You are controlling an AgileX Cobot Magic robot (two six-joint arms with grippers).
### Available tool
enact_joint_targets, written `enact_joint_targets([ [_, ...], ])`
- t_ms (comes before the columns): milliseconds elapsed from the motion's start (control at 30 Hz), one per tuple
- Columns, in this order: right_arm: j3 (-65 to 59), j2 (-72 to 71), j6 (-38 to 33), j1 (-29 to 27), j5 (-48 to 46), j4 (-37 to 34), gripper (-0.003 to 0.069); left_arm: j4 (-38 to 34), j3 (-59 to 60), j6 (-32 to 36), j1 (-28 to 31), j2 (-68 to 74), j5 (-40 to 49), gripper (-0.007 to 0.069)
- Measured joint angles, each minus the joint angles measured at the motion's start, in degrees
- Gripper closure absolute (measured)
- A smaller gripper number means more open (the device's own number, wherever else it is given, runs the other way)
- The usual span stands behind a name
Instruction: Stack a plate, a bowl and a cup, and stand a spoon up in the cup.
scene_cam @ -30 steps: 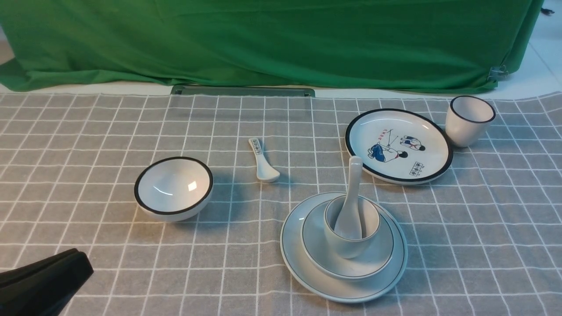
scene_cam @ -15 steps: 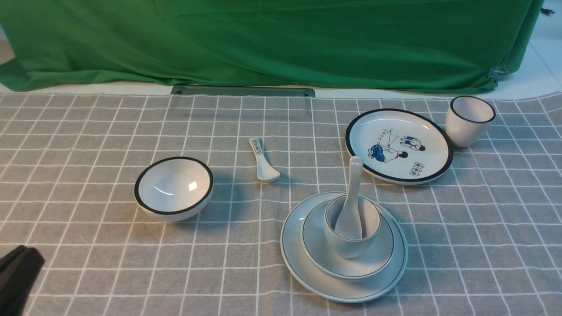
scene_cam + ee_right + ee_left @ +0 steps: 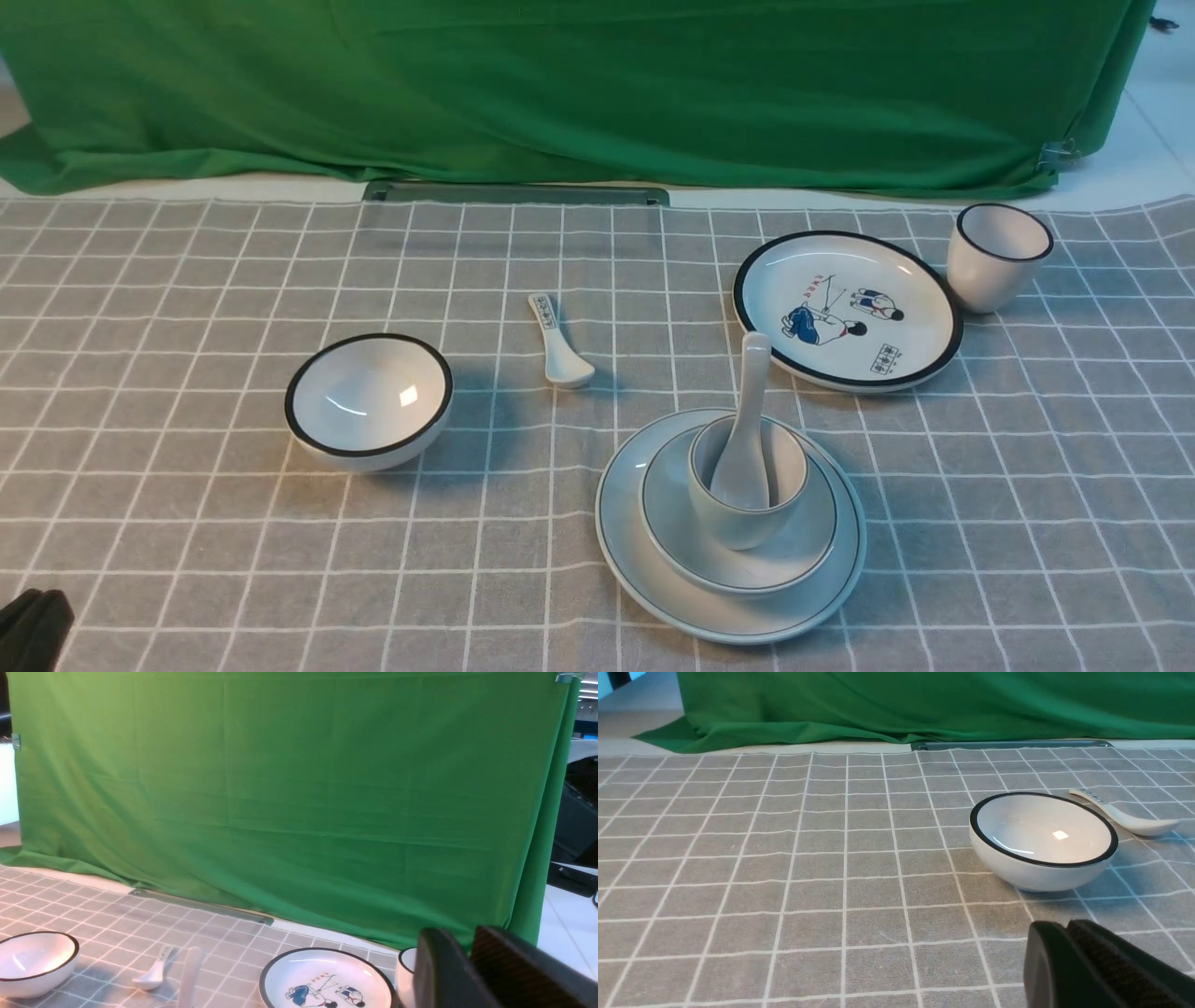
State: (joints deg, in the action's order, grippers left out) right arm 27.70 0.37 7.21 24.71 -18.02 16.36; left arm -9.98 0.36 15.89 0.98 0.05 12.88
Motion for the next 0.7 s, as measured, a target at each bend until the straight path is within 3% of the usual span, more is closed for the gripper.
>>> enact_joint_targets([
  [700, 0.0, 0.0, 0.0, 0.0, 0.0, 0.0, 0.0477, 0.3, 0.0, 0.1, 0.0, 0.0, 0.1, 0.0607],
])
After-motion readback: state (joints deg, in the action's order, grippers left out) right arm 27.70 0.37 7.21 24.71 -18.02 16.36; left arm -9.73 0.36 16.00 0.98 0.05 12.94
